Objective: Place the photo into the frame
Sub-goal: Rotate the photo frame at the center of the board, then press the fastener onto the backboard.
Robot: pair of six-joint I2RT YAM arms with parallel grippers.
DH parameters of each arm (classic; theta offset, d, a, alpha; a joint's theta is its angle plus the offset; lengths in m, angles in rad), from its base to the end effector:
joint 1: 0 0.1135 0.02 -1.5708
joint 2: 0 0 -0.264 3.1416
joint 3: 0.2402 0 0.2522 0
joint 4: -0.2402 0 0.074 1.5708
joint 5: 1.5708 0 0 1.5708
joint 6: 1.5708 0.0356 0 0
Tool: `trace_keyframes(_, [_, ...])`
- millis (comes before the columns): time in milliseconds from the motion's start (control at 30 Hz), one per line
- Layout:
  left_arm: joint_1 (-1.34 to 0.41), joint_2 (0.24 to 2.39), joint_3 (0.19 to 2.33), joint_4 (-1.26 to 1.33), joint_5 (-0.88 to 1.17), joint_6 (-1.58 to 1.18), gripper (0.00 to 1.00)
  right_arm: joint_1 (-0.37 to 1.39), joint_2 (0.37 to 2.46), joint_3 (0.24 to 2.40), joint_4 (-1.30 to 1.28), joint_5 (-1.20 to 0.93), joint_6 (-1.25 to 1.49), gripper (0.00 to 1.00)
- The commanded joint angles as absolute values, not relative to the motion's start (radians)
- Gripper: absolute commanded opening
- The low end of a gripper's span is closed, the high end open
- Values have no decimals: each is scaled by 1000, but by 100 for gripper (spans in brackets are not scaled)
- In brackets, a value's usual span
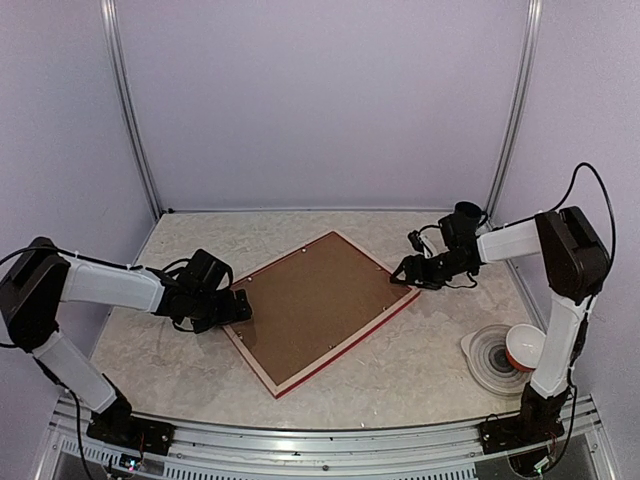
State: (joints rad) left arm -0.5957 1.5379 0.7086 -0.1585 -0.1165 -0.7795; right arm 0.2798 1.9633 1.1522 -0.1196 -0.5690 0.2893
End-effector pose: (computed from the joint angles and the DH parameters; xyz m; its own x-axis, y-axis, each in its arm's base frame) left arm 0.2351 -0.1544 0.1459 -0.8460 -0.2700 -0.4598 -0.1270 0.9396 -0.3180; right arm 0.3746 0.1276 0.1377 -0.8934 -0.0066 -0.4492 -0.2995 0.7540 0.5846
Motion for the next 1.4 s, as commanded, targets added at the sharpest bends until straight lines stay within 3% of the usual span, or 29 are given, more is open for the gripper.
trace_keyframes(0, [-587,1613,768,-86,-80,-732,99,283,1835,1053,-102,-577,323,79])
trace_keyframes(400, [-562,1872,1077,-115,-90,-555,99,378,1508,773,-104,-415,436,78])
trace_keyframes(633, [-545,1757,1009,-176,-143,-585,99,391,1335,728,-156,-294,458,79])
trace_keyframes(767, [-567,1632,958,-241,-141,-594,99,387,1347,807,-220,-182,405,81])
trace_keyframes(967, [-601,1607,930,-315,-118,-577,98,354,1441,838,-180,-196,382,82])
trace_keyframes(1367, [-617,1673,998,-424,-106,-542,84,311,1506,849,-168,-205,336,82])
